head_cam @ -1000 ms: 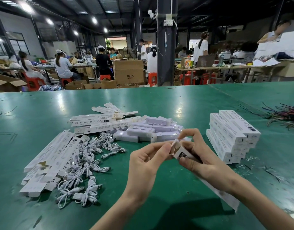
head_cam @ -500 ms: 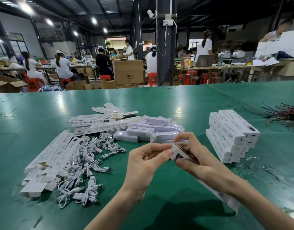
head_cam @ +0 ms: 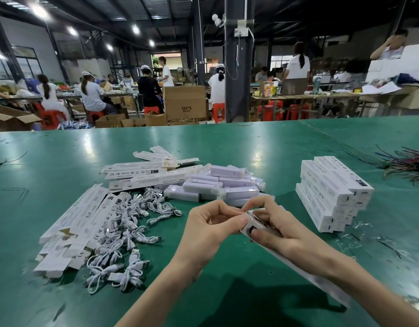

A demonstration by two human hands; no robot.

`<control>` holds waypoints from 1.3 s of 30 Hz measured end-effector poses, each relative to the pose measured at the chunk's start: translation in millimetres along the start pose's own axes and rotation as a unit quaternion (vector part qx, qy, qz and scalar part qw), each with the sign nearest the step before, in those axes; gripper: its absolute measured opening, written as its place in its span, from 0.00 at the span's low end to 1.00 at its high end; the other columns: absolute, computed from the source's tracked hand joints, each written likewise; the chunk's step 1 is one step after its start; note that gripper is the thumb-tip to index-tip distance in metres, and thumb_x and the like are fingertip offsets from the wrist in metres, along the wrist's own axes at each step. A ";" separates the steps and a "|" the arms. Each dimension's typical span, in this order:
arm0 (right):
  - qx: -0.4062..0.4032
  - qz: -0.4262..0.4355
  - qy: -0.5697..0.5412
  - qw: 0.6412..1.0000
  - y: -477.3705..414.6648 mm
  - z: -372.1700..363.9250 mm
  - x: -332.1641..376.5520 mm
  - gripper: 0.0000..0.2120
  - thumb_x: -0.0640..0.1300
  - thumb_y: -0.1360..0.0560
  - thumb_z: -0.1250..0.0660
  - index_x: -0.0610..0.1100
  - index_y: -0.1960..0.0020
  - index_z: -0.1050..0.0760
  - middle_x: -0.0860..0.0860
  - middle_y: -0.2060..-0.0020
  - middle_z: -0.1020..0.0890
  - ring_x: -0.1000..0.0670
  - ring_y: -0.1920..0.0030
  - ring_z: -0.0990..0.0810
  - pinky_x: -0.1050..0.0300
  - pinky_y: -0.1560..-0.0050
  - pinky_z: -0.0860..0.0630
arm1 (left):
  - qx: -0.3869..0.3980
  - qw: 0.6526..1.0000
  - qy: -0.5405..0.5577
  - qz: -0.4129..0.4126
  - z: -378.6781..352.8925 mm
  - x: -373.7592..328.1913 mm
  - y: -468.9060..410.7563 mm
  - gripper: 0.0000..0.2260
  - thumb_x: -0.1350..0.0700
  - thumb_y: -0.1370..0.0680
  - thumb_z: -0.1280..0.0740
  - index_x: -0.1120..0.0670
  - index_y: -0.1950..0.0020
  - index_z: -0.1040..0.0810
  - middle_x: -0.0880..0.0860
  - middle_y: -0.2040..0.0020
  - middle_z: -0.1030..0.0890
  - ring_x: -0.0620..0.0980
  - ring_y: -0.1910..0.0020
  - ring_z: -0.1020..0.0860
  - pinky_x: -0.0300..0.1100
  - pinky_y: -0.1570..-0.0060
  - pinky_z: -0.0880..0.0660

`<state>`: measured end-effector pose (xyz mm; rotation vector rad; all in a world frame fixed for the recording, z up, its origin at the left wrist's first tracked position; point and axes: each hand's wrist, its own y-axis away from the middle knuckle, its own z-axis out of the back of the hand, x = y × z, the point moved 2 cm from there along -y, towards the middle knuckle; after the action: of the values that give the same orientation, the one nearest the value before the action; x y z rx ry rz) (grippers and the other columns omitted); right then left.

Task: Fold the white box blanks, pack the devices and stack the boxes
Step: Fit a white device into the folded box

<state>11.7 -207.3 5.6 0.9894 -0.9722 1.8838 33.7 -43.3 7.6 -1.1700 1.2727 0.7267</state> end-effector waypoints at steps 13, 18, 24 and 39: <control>-0.034 0.014 0.017 0.999 -1.5 0.4 2.4 0.14 0.49 0.24 0.37 0.51 0.40 0.34 0.44 0.54 0.20 0.47 0.53 0.23 0.60 0.52 0.27 | -0.008 0.999 0.011 -0.049 0.5 6.9 -1.8 0.05 0.56 0.33 0.27 0.58 0.62 0.16 0.55 0.56 0.14 0.47 0.57 0.17 0.38 0.56 0.22; -0.029 0.011 0.017 0.999 -0.8 3.1 -1.2 0.12 0.43 0.21 0.37 0.51 0.39 0.35 0.46 0.55 0.20 0.51 0.57 0.26 0.59 0.55 0.28 | -0.025 0.995 -0.039 -0.089 -1.9 12.9 -0.9 0.03 0.64 0.30 0.27 0.63 0.61 0.19 0.55 0.56 0.15 0.47 0.56 0.17 0.37 0.54 0.23; -0.033 -0.004 0.027 0.999 -0.2 -0.1 -3.3 0.14 0.48 0.24 0.37 0.55 0.40 0.34 0.49 0.56 0.20 0.49 0.55 0.23 0.59 0.53 0.27 | -0.033 0.998 -0.038 -0.045 2.0 16.1 -3.0 0.04 0.60 0.33 0.22 0.57 0.64 0.16 0.56 0.62 0.15 0.47 0.62 0.18 0.39 0.55 0.21; -0.053 -0.025 0.037 0.998 -1.6 3.0 -4.0 0.12 0.44 0.21 0.36 0.56 0.41 0.33 0.44 0.54 0.20 0.47 0.54 0.24 0.57 0.54 0.26 | 0.016 0.989 -0.118 -0.089 7.8 16.9 -6.3 0.04 0.65 0.27 0.28 0.59 0.54 0.15 0.52 0.57 0.14 0.45 0.57 0.17 0.35 0.54 0.23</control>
<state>15.5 -210.4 3.7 0.8682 -0.9841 1.7964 45.6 -40.9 -7.9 -1.1197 0.9674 0.6872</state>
